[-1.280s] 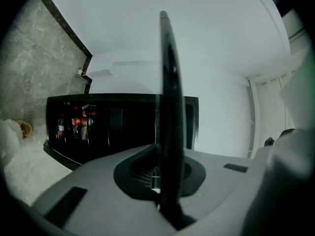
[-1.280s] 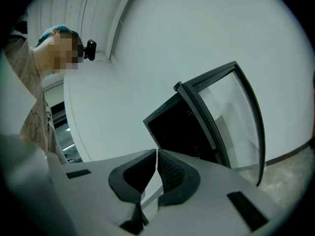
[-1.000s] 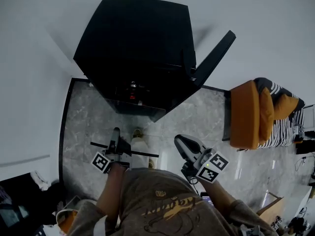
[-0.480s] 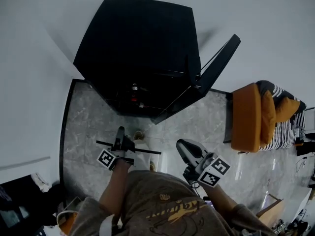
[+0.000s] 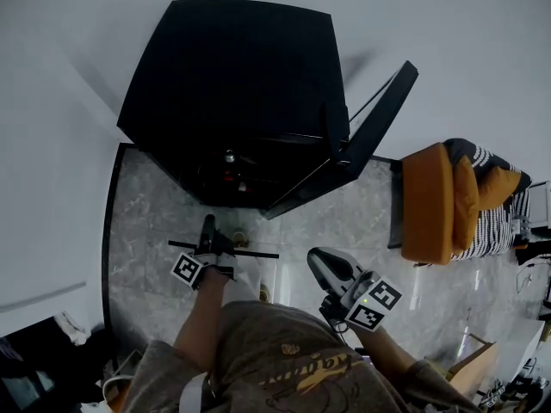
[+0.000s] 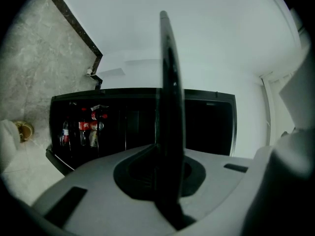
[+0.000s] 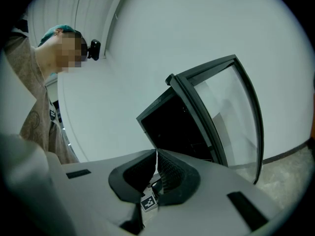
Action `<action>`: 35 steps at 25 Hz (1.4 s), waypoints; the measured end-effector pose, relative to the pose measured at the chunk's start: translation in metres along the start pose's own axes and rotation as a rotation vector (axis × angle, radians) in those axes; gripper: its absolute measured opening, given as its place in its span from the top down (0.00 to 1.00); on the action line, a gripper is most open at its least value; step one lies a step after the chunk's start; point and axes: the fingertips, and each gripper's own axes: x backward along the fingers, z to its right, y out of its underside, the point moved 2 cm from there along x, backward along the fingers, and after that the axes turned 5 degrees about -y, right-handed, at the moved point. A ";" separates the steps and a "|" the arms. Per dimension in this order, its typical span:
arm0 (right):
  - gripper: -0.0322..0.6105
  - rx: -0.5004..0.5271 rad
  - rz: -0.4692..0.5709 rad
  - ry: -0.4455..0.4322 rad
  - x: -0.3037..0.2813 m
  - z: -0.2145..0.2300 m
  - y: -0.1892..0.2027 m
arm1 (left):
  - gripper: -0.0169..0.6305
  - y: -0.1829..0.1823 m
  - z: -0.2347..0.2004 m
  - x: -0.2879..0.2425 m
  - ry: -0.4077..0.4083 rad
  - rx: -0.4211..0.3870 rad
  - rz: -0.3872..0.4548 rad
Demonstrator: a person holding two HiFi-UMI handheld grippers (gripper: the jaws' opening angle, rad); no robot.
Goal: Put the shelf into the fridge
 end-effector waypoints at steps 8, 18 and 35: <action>0.91 0.006 -0.009 0.010 -0.009 0.003 -0.001 | 0.95 -0.003 -0.015 -0.029 -0.015 -0.004 0.006; 0.91 -0.014 -0.024 0.021 -0.021 0.007 0.003 | 0.95 -0.009 -0.032 -0.050 -0.043 0.005 0.018; 0.91 -0.048 -0.030 0.033 -0.031 0.022 0.001 | 0.95 -0.014 -0.043 -0.085 -0.054 -0.033 0.038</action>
